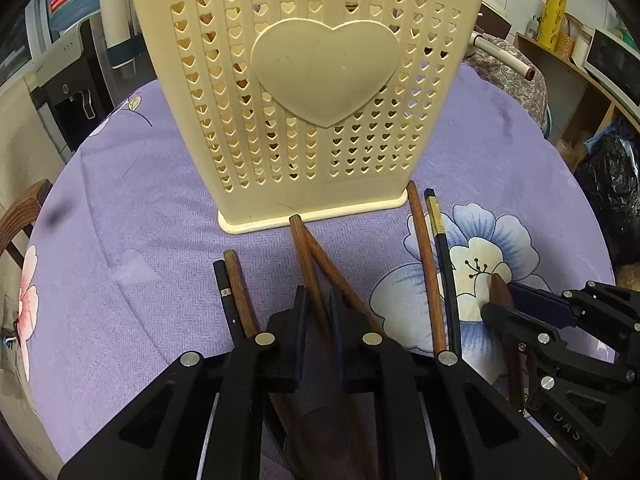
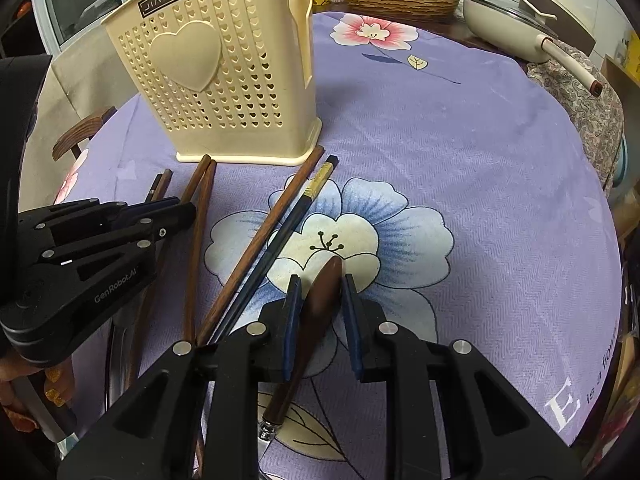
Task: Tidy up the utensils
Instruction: 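Grasp another wooden chopstick with the left tool while the right tool grips a wooden-handled spoon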
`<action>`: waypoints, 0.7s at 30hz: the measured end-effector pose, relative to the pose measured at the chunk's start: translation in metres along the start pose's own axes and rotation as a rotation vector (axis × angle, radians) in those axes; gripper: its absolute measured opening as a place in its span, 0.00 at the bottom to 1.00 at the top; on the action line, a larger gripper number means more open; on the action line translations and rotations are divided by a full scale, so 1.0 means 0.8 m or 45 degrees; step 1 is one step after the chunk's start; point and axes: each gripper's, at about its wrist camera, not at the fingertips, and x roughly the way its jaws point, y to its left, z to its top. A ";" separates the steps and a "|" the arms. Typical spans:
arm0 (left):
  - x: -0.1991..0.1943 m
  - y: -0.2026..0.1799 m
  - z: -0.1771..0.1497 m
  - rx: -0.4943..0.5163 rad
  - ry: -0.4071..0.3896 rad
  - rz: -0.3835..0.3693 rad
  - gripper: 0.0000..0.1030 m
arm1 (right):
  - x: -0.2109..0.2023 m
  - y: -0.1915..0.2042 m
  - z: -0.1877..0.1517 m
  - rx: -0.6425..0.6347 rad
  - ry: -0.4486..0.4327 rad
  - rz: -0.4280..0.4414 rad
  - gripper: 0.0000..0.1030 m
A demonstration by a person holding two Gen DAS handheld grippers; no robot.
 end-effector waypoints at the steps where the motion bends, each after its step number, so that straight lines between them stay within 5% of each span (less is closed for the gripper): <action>1: 0.000 0.000 0.001 -0.006 0.000 -0.002 0.10 | 0.000 0.000 0.000 0.007 -0.002 0.003 0.20; 21: -0.043 -0.006 0.007 -0.051 -0.151 -0.061 0.09 | -0.023 -0.031 0.005 0.170 -0.112 0.194 0.16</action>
